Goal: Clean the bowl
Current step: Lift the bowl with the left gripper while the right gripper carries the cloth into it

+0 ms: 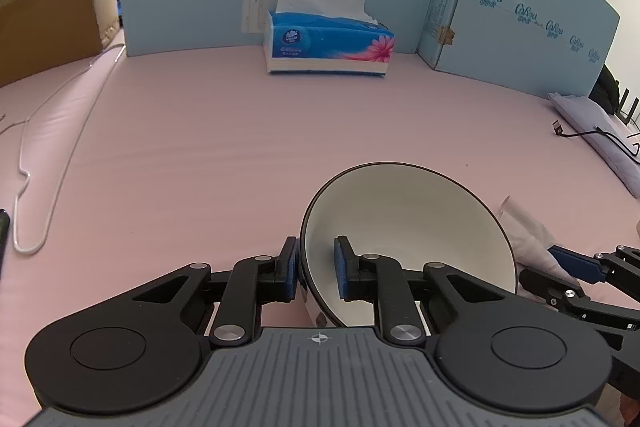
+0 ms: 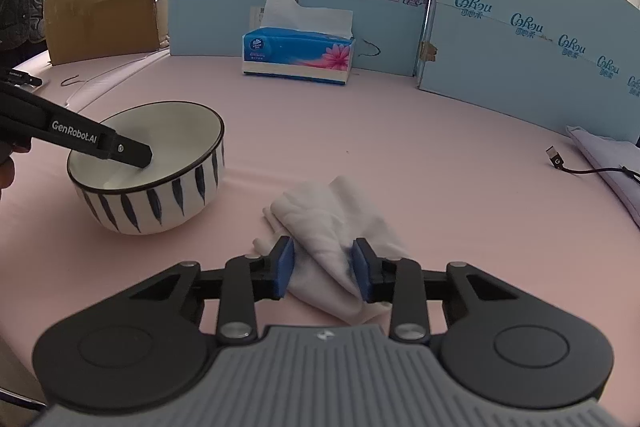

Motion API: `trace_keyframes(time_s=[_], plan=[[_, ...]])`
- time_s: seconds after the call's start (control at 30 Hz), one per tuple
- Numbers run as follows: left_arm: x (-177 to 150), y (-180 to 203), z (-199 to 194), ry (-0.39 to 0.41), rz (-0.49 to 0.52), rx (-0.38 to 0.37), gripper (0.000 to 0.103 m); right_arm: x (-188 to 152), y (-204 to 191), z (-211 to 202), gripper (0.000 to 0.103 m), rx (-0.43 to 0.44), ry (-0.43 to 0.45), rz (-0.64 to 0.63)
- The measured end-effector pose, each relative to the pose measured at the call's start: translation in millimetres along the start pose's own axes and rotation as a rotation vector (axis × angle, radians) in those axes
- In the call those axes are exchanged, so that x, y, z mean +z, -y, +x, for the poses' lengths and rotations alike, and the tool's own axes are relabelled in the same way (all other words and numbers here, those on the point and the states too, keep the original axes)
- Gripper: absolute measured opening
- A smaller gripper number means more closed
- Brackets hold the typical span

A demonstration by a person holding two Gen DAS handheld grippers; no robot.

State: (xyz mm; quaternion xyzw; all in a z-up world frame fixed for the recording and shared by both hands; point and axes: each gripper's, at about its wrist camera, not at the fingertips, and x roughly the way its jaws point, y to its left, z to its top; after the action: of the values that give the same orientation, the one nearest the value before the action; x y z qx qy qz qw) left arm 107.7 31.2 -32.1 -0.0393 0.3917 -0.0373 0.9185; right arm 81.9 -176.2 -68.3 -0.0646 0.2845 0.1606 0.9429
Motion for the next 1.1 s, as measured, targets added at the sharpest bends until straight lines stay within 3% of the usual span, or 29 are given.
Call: trace_keyframes(time_s=[0.23,0.43,0.77,0.93,1.1], plan=[[0,1,-1,-0.005,0.004,-0.004,0.023,-1,7,-1,0.009,-0.004,0.002,0.025],[-1,0,-4,0.004,0.011,-0.019,0.019,-1,14,-5,0.007,0.01,0.015,0.057],[-4,6,-13,0.022,0.033,-0.023,0.02,9,20,-31,0.007,0.08,0.11,0.078],[-5,13,-21,0.049,0.068,-0.025,0.02,19,17,-44,0.007,0.149,0.17,0.072],[-6,20,-27,0.075,0.094,-0.033,0.02,36,10,-63,0.007,0.284,0.262,0.069]])
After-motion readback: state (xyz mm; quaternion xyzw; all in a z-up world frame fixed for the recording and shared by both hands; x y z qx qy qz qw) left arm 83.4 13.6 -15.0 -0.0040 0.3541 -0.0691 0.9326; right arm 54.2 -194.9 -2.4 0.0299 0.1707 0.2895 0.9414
